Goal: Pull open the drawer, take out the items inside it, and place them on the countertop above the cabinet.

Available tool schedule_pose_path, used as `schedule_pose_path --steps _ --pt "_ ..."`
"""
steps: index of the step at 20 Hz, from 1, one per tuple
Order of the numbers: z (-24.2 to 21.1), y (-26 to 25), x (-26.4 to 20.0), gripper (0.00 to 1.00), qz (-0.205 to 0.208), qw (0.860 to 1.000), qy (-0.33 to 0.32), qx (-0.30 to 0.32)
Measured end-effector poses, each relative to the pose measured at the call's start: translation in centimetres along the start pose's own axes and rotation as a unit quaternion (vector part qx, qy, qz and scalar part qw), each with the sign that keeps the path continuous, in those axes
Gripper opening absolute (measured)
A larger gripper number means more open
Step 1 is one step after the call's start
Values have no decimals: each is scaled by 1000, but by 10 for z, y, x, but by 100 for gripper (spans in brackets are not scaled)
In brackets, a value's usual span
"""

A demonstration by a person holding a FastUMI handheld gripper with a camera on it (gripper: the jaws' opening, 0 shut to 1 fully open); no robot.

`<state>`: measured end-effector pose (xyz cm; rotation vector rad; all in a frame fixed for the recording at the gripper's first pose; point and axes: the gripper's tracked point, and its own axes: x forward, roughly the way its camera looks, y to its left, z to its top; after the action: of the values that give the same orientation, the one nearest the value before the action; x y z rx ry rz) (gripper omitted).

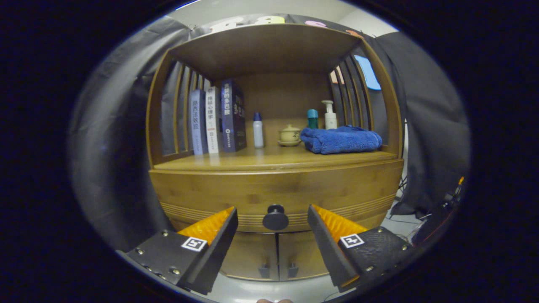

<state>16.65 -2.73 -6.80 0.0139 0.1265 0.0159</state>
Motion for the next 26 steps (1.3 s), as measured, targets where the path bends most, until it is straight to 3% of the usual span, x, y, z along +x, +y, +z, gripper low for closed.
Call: schedule_pose_path --steps 4,8,10,12,13,26 --pt "-27 2 42 99 11 999 47 17" --pt "-33 6 47 42 25 998 53 10" --pt "-32 5 47 42 22 999 37 -14" --pt "-33 8 41 39 32 999 42 1" --pt "-34 8 39 32 37 998 41 10" --pt "-47 6 -80 32 17 1000 -4 2"
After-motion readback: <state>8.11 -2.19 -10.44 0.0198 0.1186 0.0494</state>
